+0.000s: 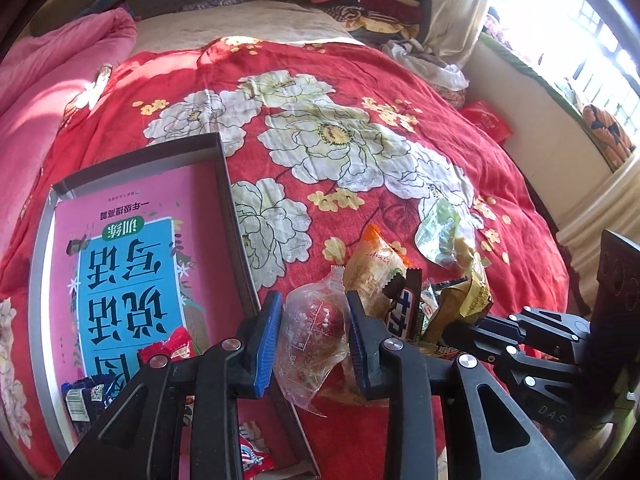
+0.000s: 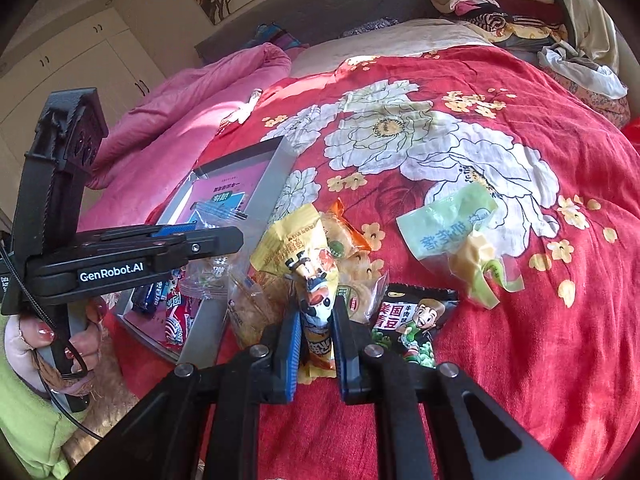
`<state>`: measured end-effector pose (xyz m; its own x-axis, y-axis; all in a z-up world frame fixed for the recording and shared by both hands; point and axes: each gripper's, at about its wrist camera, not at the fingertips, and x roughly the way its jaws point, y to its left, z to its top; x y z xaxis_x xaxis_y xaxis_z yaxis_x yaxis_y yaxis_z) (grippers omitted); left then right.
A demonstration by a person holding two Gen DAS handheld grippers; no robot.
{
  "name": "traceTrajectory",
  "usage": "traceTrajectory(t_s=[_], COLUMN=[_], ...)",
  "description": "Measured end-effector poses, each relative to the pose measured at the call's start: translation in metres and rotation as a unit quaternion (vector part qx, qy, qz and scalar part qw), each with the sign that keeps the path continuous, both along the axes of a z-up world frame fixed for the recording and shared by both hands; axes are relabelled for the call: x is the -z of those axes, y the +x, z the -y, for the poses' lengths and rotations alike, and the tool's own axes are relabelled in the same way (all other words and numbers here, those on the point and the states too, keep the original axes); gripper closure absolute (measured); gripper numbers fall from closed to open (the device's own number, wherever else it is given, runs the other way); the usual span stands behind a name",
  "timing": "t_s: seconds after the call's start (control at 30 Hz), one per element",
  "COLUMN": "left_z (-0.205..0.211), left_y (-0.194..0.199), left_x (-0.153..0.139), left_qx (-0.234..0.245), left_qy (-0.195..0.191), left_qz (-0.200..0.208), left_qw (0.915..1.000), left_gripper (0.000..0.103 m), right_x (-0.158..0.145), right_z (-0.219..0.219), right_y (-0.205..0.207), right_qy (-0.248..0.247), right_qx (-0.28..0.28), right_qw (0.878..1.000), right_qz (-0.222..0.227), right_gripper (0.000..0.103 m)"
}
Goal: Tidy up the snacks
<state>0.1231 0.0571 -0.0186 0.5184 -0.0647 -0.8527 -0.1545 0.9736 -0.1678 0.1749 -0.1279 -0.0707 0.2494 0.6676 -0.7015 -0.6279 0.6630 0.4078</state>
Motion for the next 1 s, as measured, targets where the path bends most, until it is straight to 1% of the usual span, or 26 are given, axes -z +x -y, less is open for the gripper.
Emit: traceTrajectory(t_s=[0.37, 0.57, 0.87, 1.0], left_z=[-0.02, -0.029, -0.049, -0.061], left_y=[-0.026, -0.035, -0.056, -0.065], left_x=[-0.03, -0.041, -0.06, -0.065], left_qx=[-0.024, -0.035, -0.058, -0.073], left_qy=[-0.015, -0.015, -0.019, -0.02], left_qz=[0.036, 0.049, 0.072, 0.079], left_qw=[0.9989, 0.9981, 0.9955, 0.994], left_gripper=[0.07, 0.07, 0.07, 0.07], right_x=[-0.018, -0.029, -0.053, -0.056], right_z=[0.01, 0.011, 0.014, 0.01], right_y=[-0.004, -0.01, -0.026, -0.03], right_qy=[0.035, 0.048, 0.087, 0.091], right_qx=[0.009, 0.005, -0.01, -0.018], right_qw=[0.999, 0.998, 0.993, 0.992], right_qz=[0.024, 0.048, 0.084, 0.086], right_gripper=[0.088, 0.088, 0.088, 0.088])
